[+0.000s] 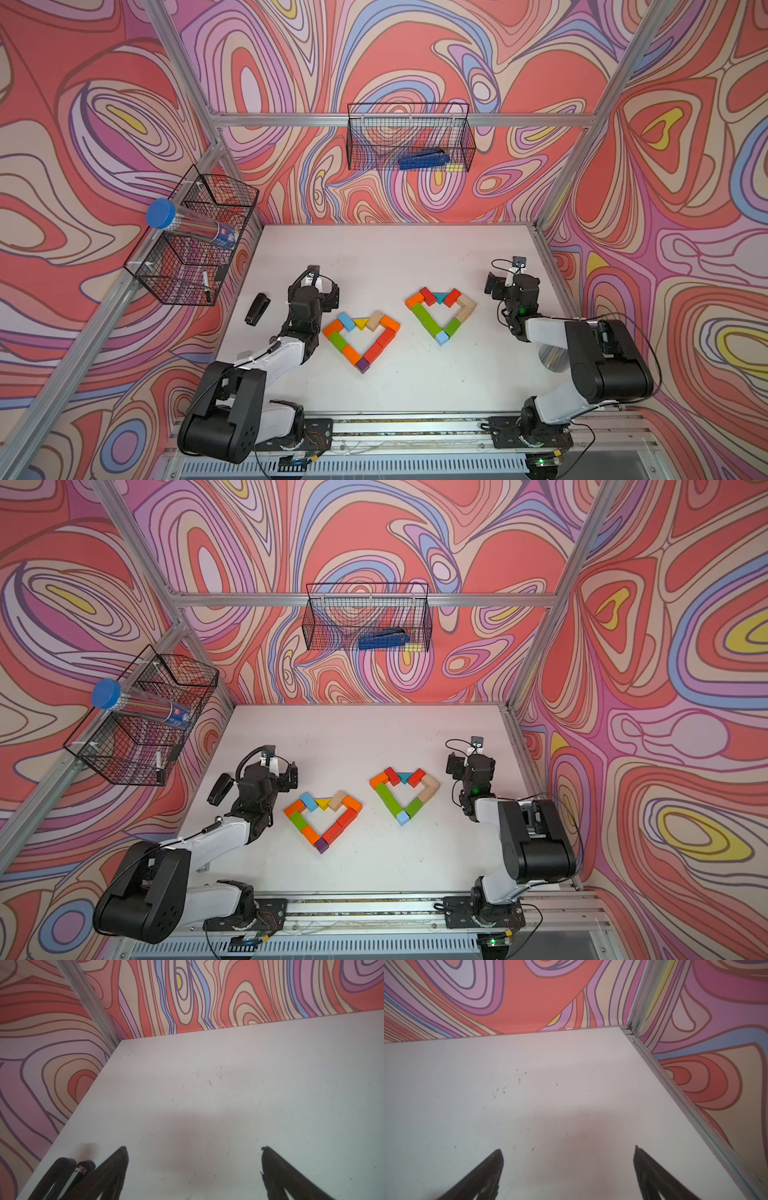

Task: Assemble a heart with building blocks
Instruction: Reset both arms

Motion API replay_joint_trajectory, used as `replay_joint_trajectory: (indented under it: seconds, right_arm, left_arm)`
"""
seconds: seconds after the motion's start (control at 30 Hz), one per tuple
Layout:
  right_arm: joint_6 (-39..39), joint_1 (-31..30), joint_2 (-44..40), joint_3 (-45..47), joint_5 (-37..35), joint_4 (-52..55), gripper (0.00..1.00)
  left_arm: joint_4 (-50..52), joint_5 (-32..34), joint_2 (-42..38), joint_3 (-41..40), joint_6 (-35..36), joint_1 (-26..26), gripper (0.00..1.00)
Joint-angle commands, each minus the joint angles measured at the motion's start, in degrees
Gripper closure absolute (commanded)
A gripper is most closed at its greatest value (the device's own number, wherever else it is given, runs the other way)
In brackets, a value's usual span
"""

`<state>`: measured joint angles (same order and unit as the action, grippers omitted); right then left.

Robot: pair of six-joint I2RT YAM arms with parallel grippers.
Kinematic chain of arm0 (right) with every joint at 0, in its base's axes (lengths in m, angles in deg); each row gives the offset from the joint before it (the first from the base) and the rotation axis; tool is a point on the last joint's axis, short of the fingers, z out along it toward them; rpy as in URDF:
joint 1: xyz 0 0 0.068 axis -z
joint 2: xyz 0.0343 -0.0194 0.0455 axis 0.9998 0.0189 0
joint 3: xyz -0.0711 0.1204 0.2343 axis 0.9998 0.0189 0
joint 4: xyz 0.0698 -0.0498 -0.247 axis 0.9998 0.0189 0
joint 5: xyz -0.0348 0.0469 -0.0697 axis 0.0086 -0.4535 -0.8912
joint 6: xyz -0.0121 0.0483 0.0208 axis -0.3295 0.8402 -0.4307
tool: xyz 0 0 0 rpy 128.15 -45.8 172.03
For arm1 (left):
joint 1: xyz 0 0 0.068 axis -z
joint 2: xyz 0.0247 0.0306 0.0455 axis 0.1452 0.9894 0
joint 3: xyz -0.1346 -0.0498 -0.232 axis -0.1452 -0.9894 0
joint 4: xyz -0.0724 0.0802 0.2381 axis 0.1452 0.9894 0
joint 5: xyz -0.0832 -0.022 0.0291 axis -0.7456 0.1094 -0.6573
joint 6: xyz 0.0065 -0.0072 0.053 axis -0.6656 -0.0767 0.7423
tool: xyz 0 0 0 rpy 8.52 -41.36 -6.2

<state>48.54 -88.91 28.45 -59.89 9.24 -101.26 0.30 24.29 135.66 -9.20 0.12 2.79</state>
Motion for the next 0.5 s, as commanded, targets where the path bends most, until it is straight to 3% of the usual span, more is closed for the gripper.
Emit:
replay_joint_trajectory:
  seconds: [0.0,0.07,0.17,0.23,0.3,0.4,0.47]
  right_arm:
    - [1.64,1.14,3.67,2.95,4.82,-10.76,0.02]
    - [1.51,1.21,4.53,3.47,5.87,-12.37,0.02]
    - [0.73,1.46,5.20,3.64,7.96,-13.01,0.02]
    - [0.64,1.48,6.89,4.55,8.57,-16.56,0.02]
    - [0.59,1.52,6.63,4.74,8.50,-16.69,0.02]
    - [0.76,1.48,6.70,4.66,7.81,-16.72,0.02]
    - [0.93,1.48,6.40,4.62,7.26,-16.15,0.02]
  left_arm:
    - [1.23,0.90,-2.67,-0.45,0.72,-0.41,0.01]
    - [-3.43,1.51,-2.65,-2.98,1.83,-0.48,0.01]
    - [-1.66,1.14,-0.71,-3.95,0.22,-0.63,0.01]
    - [-10.57,-0.28,1.19,-7.35,0.31,-0.60,0.01]
    - [-9.99,0.33,1.23,-7.03,1.47,-0.84,0.01]
    - [-25.55,-0.13,6.98,-10.65,3.90,-2.07,0.01]
    - [-30.70,0.09,11.01,-12.35,2.54,-2.62,0.01]
